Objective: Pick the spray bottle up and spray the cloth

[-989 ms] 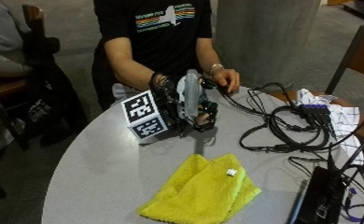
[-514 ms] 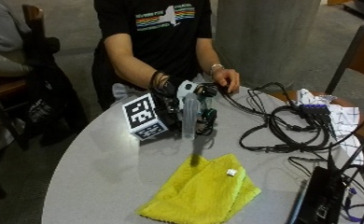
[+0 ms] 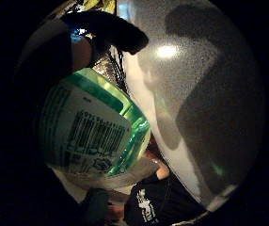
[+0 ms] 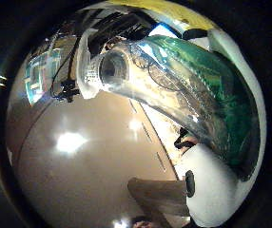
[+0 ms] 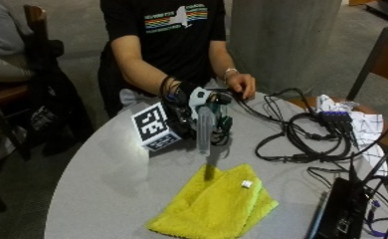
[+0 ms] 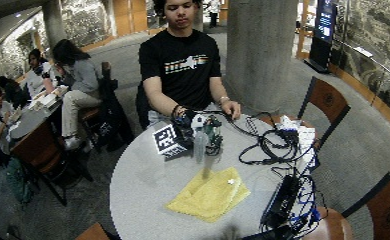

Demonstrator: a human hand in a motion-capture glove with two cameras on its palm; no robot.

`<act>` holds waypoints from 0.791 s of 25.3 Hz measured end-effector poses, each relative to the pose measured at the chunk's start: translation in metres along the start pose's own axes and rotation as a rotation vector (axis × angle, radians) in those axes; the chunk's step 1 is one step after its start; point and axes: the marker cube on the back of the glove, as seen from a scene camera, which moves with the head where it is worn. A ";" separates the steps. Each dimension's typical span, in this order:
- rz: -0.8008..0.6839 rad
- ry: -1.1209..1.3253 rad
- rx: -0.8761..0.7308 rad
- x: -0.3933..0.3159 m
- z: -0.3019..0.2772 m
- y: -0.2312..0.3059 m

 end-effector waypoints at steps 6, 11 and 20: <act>0.008 -0.024 -0.017 0.000 0.004 0.001; 0.007 -0.017 -0.034 0.004 0.008 0.002; 0.013 -0.025 -0.046 0.007 0.009 0.003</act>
